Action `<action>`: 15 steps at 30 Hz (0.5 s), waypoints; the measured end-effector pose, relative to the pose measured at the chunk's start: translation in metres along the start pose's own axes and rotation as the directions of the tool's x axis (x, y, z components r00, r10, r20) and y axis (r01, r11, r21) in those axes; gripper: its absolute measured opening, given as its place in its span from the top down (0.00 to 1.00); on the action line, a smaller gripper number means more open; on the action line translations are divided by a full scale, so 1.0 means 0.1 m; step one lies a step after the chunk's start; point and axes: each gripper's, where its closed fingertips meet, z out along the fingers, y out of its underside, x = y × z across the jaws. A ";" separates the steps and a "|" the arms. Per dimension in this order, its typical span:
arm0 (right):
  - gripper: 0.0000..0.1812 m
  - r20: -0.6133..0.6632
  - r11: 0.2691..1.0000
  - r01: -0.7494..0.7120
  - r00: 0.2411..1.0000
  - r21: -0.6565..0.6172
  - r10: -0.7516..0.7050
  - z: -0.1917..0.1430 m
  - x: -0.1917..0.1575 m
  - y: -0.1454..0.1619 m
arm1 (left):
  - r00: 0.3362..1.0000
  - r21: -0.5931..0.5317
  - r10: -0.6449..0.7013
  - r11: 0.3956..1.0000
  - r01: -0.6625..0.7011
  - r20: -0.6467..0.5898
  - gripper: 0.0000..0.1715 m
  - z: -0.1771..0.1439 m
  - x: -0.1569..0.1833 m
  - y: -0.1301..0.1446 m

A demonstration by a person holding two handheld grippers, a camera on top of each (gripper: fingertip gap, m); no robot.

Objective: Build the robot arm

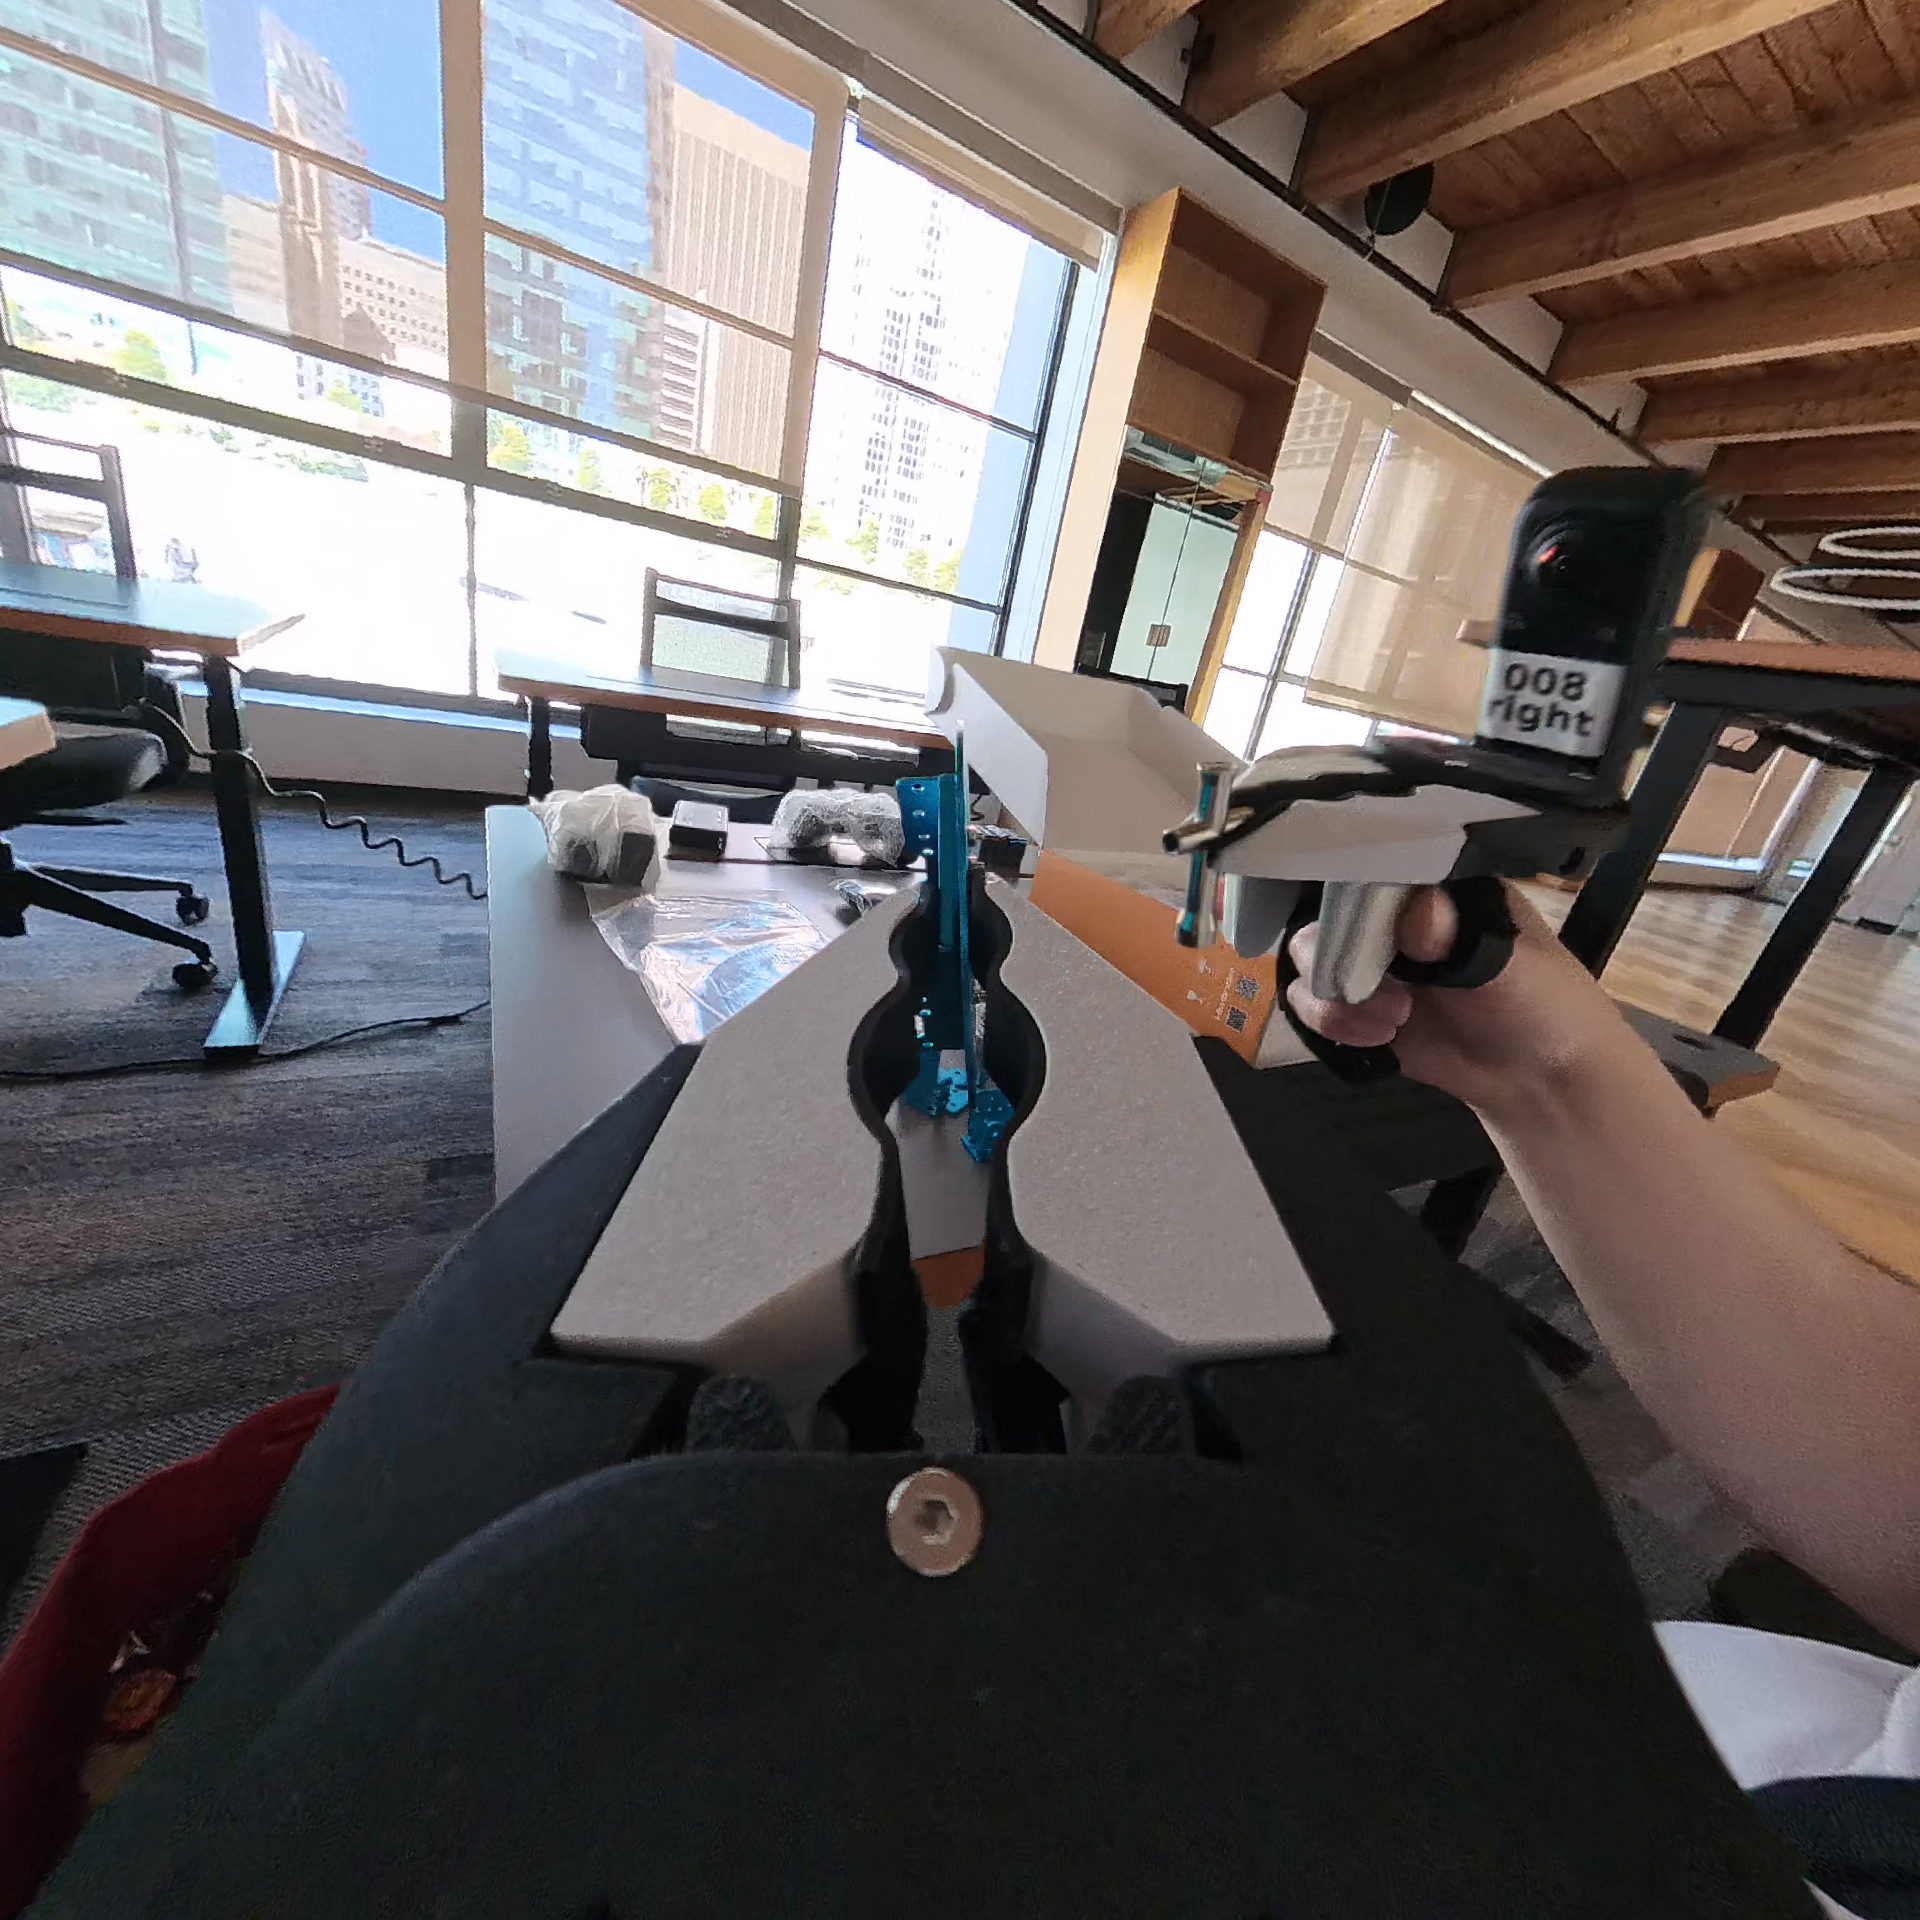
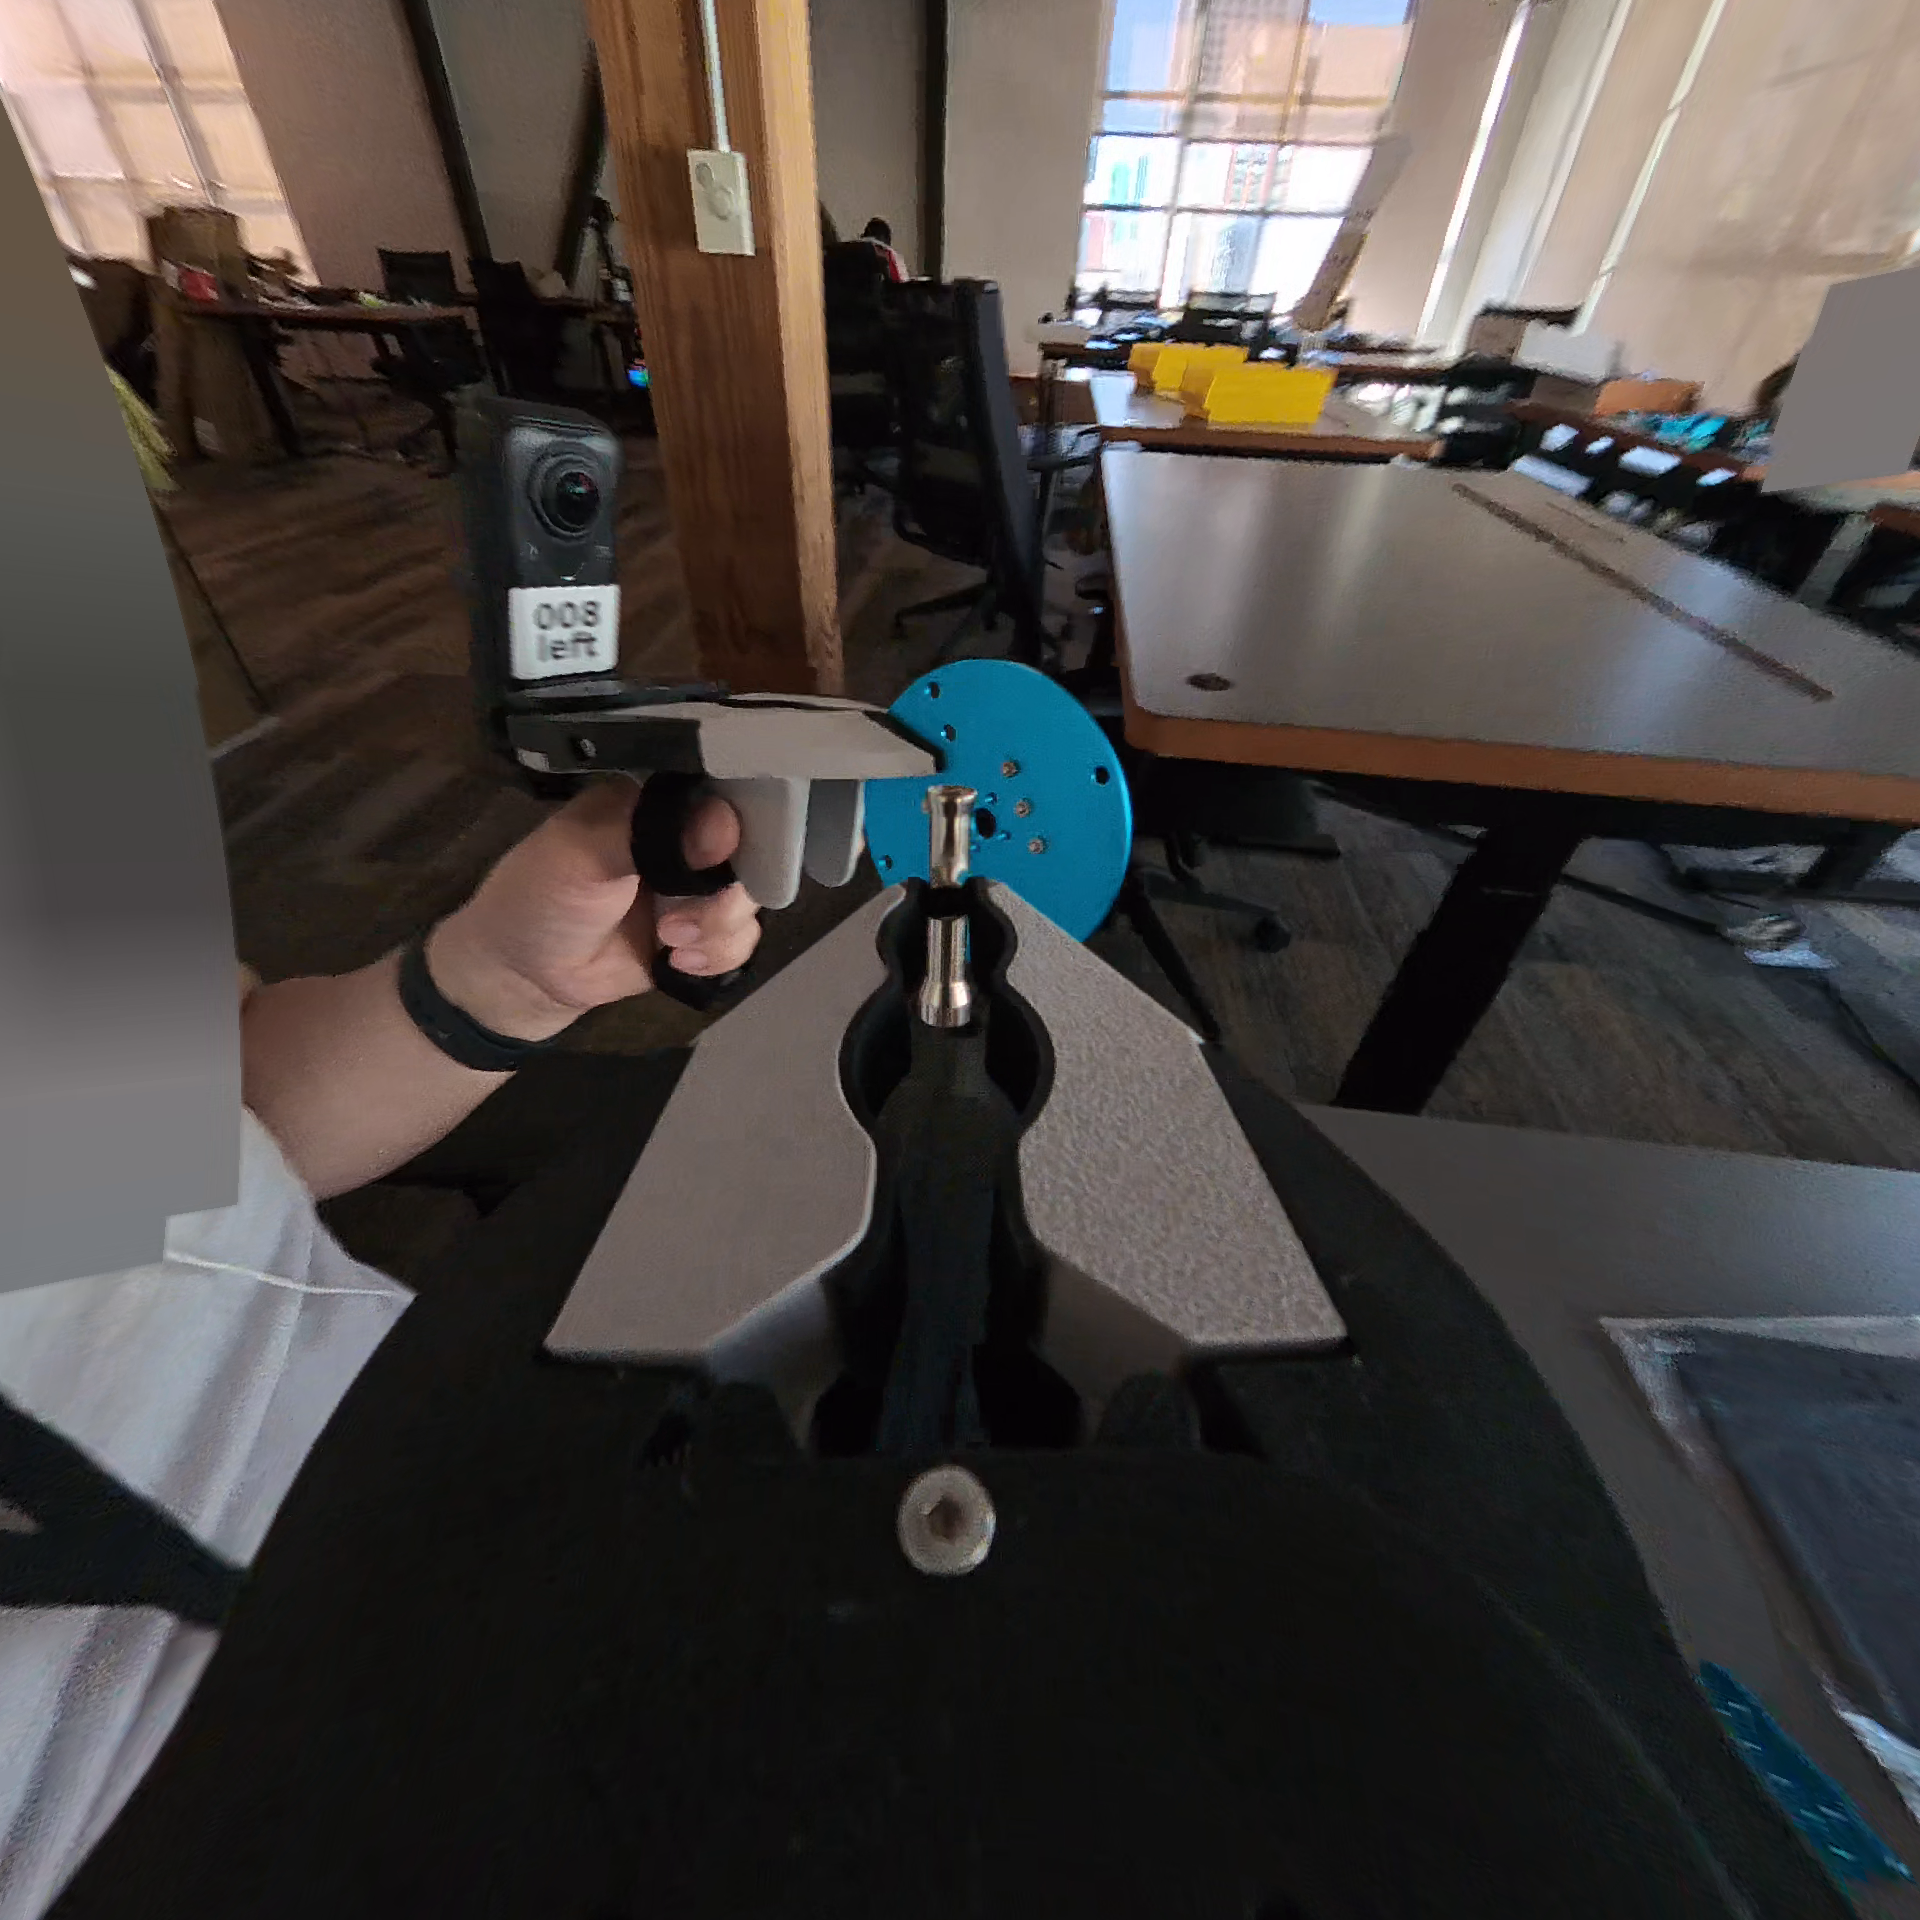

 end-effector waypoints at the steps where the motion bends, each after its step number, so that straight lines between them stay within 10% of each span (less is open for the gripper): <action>1: 0.96 -0.053 0.996 0.083 0.995 0.011 -0.083 -0.02 -0.01 -0.07 | 1.000 0.003 0.027 1.000 -0.027 0.005 0.98 0.01 0.04 -0.03; 7: 0.96 -0.297 0.813 0.569 0.761 -0.119 -0.576 -0.04 -0.15 -0.24 | 0.974 0.037 0.222 0.974 -0.223 0.041 0.98 0.03 0.30 -0.21; 15: 0.97 -0.399 0.509 0.842 0.410 -0.180 -0.820 -0.07 -0.32 -0.43 | 0.882 0.072 0.459 0.881 -0.467 0.105 0.99 -0.03 0.58 -0.34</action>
